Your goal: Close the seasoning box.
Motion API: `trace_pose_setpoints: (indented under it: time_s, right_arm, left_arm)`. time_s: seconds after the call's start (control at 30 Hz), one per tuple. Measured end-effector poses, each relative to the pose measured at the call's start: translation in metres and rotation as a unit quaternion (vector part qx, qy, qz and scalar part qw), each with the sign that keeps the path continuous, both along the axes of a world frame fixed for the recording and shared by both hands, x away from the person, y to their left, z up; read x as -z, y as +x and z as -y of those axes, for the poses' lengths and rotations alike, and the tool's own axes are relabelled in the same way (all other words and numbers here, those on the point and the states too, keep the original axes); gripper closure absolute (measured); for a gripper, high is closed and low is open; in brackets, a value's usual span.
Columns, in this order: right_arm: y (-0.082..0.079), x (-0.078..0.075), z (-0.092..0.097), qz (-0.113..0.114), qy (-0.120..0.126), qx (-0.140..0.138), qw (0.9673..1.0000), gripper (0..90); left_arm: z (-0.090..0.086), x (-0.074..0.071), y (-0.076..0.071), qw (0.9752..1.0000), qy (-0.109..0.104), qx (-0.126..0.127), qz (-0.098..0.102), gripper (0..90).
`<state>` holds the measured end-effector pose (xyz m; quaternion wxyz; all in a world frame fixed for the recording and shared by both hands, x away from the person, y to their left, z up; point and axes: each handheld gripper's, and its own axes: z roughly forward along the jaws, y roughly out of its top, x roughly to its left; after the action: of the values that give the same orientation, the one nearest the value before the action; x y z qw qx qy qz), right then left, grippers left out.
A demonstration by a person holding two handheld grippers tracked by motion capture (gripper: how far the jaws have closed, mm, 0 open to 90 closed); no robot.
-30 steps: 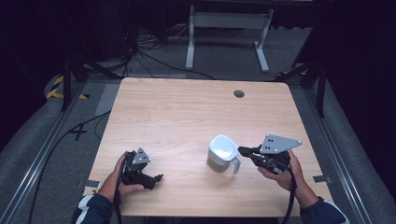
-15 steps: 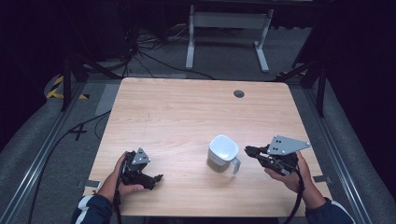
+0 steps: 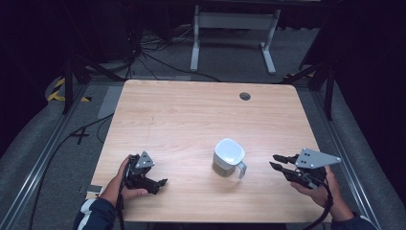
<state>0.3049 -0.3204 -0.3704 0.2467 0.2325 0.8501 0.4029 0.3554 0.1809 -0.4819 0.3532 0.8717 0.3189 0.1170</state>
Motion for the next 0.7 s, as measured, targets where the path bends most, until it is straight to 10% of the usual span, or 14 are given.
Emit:
trace_pose_setpoints:
  time_s: [0.7]
  right_arm:
    - [-0.014,0.086,0.095,-0.086,0.033,0.095,0.9912,31.4]
  left_arm:
    - [0.000,0.000,0.001,1.0000,0.002,0.001,0.002,0.2]
